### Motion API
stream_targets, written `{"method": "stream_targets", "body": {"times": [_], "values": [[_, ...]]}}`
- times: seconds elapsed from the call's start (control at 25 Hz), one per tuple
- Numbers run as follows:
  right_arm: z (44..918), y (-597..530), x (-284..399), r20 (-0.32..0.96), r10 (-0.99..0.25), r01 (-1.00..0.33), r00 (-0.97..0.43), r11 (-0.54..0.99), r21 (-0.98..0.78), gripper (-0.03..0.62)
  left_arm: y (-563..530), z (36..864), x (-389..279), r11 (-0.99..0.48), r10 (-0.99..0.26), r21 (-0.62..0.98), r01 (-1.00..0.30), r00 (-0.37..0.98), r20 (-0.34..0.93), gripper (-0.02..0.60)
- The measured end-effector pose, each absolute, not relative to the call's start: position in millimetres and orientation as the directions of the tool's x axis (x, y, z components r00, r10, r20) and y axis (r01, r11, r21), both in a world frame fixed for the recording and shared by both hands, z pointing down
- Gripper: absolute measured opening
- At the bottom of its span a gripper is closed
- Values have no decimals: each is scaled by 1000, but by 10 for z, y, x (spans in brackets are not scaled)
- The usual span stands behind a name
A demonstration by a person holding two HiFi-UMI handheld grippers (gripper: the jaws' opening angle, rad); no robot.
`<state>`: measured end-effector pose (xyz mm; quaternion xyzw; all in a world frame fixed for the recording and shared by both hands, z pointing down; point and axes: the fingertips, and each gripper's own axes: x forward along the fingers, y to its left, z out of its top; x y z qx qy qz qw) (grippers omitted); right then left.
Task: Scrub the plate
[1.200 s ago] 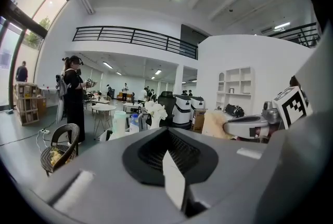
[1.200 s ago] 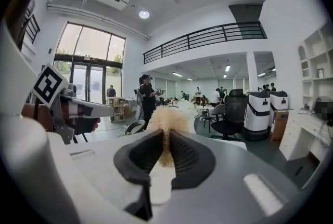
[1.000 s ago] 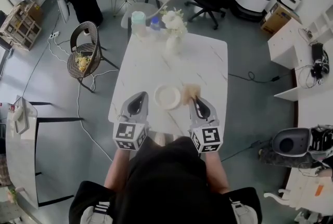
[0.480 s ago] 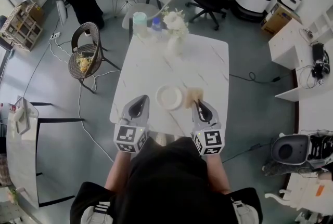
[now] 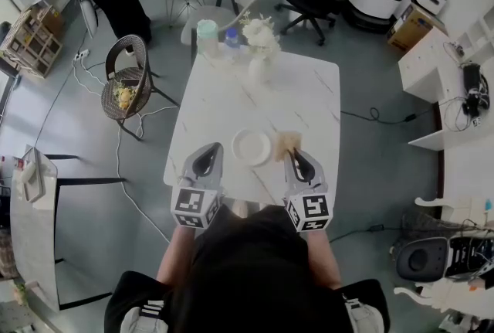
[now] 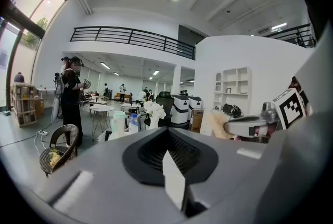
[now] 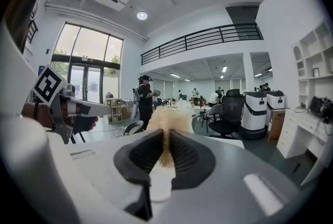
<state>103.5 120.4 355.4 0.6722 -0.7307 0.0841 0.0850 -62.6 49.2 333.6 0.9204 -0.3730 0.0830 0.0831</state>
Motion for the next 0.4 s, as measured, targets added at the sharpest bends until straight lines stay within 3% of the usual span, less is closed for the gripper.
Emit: {"method": "stream_targets", "body": {"times": [0.4], "values": [[3567,1144,1018,237,-968,-996,-87,88,-7,41,449,3396,-601,-717,-667,77,-693,713,214,6]]}}
